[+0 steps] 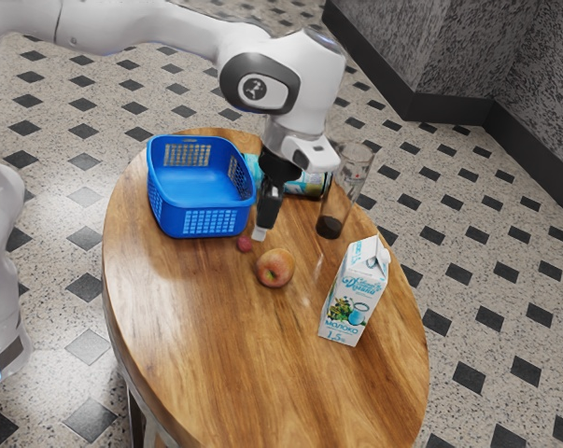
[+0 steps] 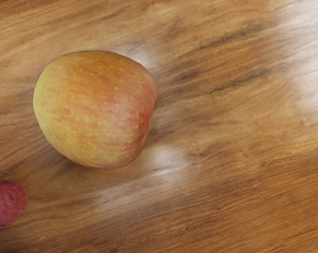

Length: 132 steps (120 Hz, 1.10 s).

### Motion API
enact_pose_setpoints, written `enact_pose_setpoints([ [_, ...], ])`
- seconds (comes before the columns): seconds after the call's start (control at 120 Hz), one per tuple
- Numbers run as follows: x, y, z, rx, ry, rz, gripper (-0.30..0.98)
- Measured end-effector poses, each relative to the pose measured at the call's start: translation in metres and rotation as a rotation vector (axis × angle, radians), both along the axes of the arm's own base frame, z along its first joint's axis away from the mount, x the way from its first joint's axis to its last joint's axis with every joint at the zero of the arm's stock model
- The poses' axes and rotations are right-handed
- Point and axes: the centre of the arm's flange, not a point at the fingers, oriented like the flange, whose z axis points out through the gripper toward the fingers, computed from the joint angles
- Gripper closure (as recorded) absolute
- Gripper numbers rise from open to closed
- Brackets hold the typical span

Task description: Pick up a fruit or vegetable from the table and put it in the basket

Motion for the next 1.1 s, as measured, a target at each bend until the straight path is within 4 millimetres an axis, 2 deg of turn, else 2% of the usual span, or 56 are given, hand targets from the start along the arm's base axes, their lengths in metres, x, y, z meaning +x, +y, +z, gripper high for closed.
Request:
enact_pose_setpoints([
  [0.225, 0.025, 0.021, -0.046, -0.060, -0.042, 0.045, 0.03],
  [0.417, 0.031, 0.020, -0.062, -0.083, -0.055, 0.040, 0.03],
  [0.608, 0.038, 0.021, -0.086, -0.087, -0.023, 0.033, 0.02],
  [0.883, 0.043, 0.026, -0.104, -0.086, 0.004, 0.028, 0.03],
  [1.1, 0.046, 0.025, -0.106, -0.087, -0.003, 0.019, 0.03],
])
